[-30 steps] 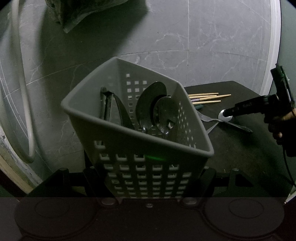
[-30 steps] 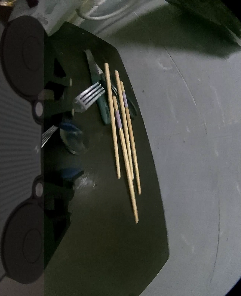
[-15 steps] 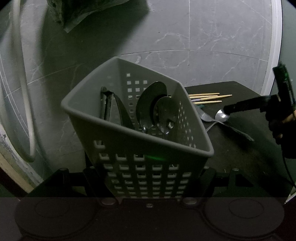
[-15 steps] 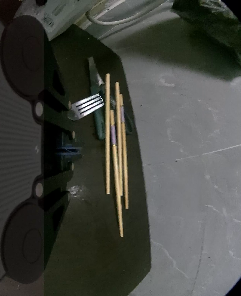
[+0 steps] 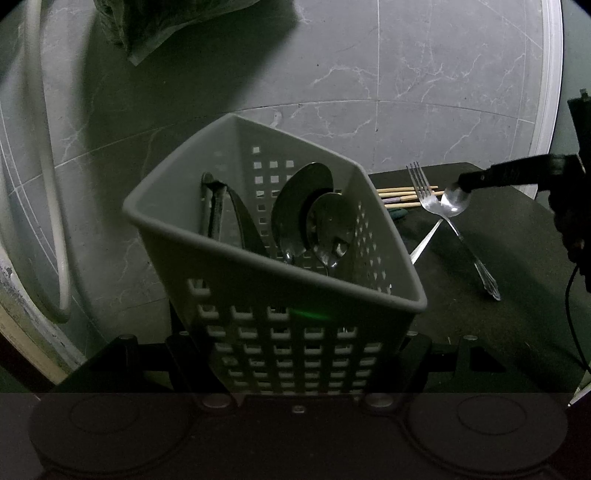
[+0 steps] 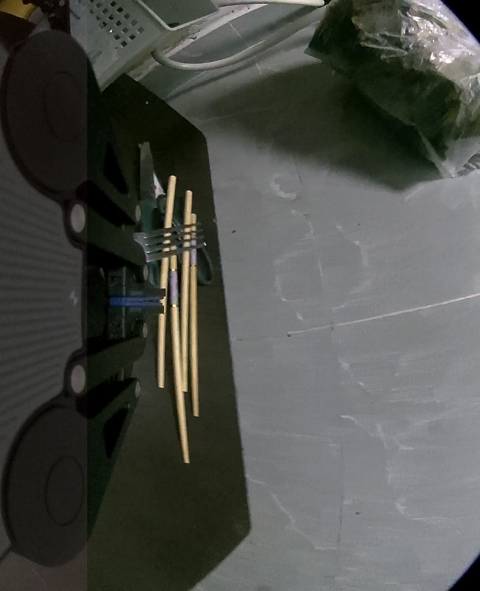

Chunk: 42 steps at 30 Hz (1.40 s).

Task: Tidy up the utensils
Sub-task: 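Lift the metal spoon over the white holder and release it inside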

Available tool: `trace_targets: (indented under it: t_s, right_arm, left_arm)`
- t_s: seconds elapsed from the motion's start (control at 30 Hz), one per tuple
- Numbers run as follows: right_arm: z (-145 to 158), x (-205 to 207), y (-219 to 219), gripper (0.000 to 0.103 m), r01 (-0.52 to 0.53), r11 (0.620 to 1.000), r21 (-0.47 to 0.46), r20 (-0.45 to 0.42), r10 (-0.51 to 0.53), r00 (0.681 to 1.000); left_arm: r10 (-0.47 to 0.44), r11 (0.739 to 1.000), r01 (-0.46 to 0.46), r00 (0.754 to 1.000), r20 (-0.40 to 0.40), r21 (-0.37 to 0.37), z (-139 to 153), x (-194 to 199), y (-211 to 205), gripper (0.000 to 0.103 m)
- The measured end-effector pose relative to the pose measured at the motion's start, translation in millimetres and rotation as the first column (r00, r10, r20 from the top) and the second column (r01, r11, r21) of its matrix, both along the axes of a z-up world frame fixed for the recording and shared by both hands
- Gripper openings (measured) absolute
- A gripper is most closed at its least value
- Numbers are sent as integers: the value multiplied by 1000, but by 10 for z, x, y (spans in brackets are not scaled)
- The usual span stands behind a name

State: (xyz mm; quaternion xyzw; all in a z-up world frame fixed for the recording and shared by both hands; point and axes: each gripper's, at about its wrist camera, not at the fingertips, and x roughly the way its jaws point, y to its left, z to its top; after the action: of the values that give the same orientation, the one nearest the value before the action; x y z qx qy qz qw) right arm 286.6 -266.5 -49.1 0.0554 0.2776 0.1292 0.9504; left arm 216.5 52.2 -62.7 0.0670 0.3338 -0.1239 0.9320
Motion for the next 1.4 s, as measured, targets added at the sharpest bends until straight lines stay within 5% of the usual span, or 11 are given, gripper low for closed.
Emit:
trace_targets:
  t_s: [0.63, 1.07, 1.27, 1.4]
  right_arm:
    - [468, 63, 250, 0, -86, 973, -213, 137, 117, 984]
    - [717, -58, 488, 0, -148, 951, -270, 198, 206, 958]
    - [1055, -221, 634, 0, -178, 942, -283, 284, 260, 923]
    - [1468, -441, 766, 0, -229, 936, -266, 393, 322, 861]
  left_arm:
    - [-20, 1000, 20, 1000, 21, -18, -23, 38, 12, 76]
    - [-36, 999, 37, 999, 34, -28, -37, 34, -39, 76]
    - [-36, 999, 37, 999, 37, -30, -45, 1, -30, 76]
    - [-36, 999, 37, 999, 36, -29, -46, 1, -30, 76]
